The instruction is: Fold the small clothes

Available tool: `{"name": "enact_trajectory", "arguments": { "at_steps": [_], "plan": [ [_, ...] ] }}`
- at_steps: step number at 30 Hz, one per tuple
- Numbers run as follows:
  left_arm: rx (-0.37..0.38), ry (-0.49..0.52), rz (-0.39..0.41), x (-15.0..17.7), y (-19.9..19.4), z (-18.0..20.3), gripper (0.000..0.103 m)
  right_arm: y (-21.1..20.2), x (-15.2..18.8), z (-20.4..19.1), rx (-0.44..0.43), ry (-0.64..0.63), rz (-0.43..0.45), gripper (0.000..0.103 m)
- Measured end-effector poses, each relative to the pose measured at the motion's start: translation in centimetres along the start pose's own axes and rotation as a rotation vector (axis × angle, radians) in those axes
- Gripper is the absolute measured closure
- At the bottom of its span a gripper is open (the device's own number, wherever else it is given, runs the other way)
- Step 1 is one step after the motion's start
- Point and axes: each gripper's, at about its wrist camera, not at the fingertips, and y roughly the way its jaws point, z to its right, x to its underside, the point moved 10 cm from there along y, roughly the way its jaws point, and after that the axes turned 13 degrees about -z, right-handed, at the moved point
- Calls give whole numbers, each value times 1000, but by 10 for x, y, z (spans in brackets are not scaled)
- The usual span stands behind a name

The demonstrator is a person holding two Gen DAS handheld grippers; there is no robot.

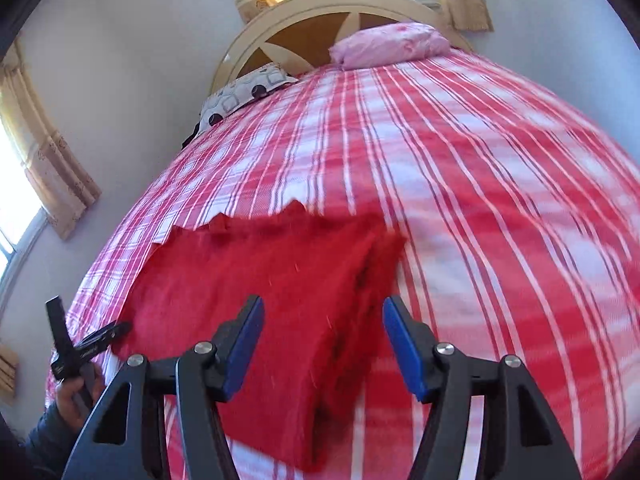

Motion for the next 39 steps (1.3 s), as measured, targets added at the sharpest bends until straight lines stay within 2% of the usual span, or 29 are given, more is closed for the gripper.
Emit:
{"name": "enact_trajectory", "arguments": {
  "at_steps": [3,7,11,12,14,17,19,21,24,27,28,29,30,31,32,34,39],
  "plan": [
    [35,-17,10,-1,-2,-1,19,23,-23,-2,45,-28,-35,41],
    [63,-27,14,-2,-2,-1,19,61,-51,22,109,8,-95,41],
    [107,-50,22,-3,-3,-4,19,101,-58,46,53,89,-180,41],
    [115,-55,24,-3,-3,-4,19,106,-58,47,43,97,-186,45],
    [129,-63,26,-4,-3,-5,19,114,-59,44,19,85,-192,92],
    [138,-68,27,-3,-3,-4,19,114,-65,37,17,60,-162,99],
    [141,-68,27,-3,-3,-4,17,115,-70,41,46,67,-149,99],
    [141,-65,28,-2,-4,-3,17,121,-71,48,93,71,-166,99],
    [142,-65,32,-2,-6,-3,17,128,-66,44,76,51,-216,99],
    [144,-72,44,-2,-8,-5,17,120,-67,42,147,8,-223,95],
    [148,-76,56,-2,-11,-6,17,115,-68,41,197,-12,-222,84],
    [154,-78,67,-3,-14,-6,17,110,-71,40,244,-32,-208,62],
    [157,-79,83,-4,-17,-6,17,100,-74,34,294,-62,-180,51],
    [155,-79,93,-4,-19,-6,17,93,-77,26,303,-88,-160,44],
    [152,-74,101,-4,-20,-5,16,87,-78,13,294,-119,-150,44],
    [132,-62,106,-6,-21,-3,7,81,-85,-12,269,-162,-138,44],
    [138,-52,102,-7,-20,-2,7,98,-88,-110,126,-288,-205,44]
  ]
}}
